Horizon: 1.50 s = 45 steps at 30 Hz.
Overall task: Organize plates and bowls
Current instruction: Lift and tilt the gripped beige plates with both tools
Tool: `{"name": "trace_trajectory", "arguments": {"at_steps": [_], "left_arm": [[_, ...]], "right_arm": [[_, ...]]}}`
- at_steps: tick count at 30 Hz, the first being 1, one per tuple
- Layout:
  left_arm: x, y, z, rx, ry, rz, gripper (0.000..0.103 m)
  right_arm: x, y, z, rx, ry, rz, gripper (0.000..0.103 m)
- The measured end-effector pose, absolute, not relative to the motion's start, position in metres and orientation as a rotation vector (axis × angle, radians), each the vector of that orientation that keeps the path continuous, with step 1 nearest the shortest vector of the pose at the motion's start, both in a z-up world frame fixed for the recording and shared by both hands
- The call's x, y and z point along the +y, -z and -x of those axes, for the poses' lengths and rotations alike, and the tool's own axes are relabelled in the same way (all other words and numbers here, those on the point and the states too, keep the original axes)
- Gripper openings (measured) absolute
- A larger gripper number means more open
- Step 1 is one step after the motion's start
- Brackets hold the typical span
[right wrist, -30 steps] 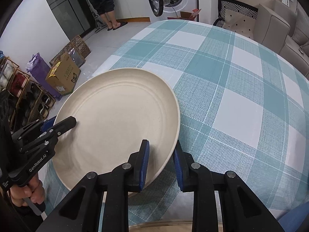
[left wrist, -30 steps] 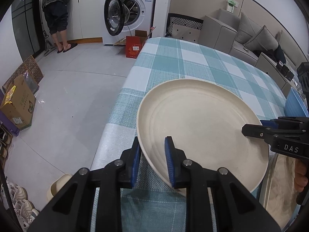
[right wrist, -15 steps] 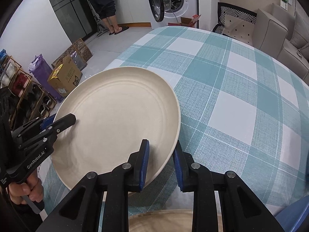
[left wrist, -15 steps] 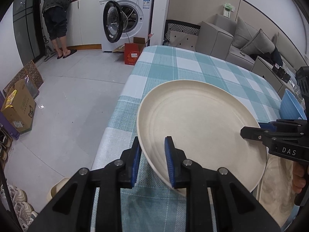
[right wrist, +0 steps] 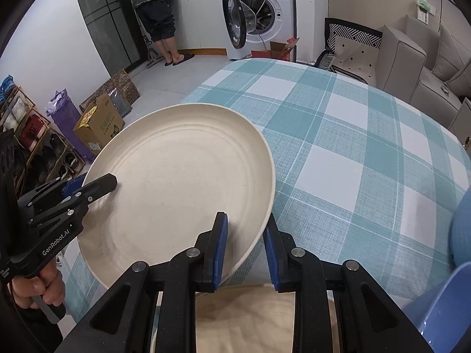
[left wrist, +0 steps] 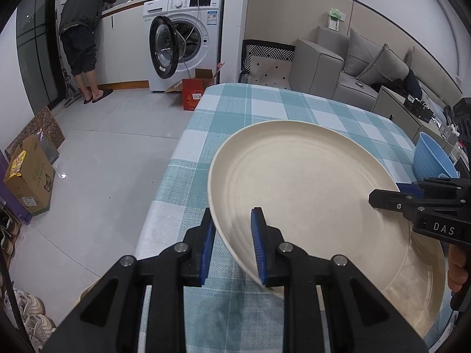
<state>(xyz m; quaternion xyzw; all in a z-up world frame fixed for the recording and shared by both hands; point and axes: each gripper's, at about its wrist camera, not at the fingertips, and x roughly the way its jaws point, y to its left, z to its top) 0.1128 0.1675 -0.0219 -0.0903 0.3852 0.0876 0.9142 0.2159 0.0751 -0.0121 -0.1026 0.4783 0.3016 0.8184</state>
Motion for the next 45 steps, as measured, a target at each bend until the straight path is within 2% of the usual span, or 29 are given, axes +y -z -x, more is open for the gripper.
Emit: {"name": "trace_trajectory", "arguments": {"at_steps": [18, 45], "left_arm": [[0.131, -0.001, -0.099, 0.748, -0.127, 0.133, 0.023], [0.083, -0.008, -0.081, 0.712, -0.057, 0.091, 0.023]], "right_arm": [[0.03, -0.015, -0.179, 0.96, -0.614, 0.192, 0.025], [-0.027, -0.031, -0.137, 0.915, -0.562, 0.189, 0.025]]}}
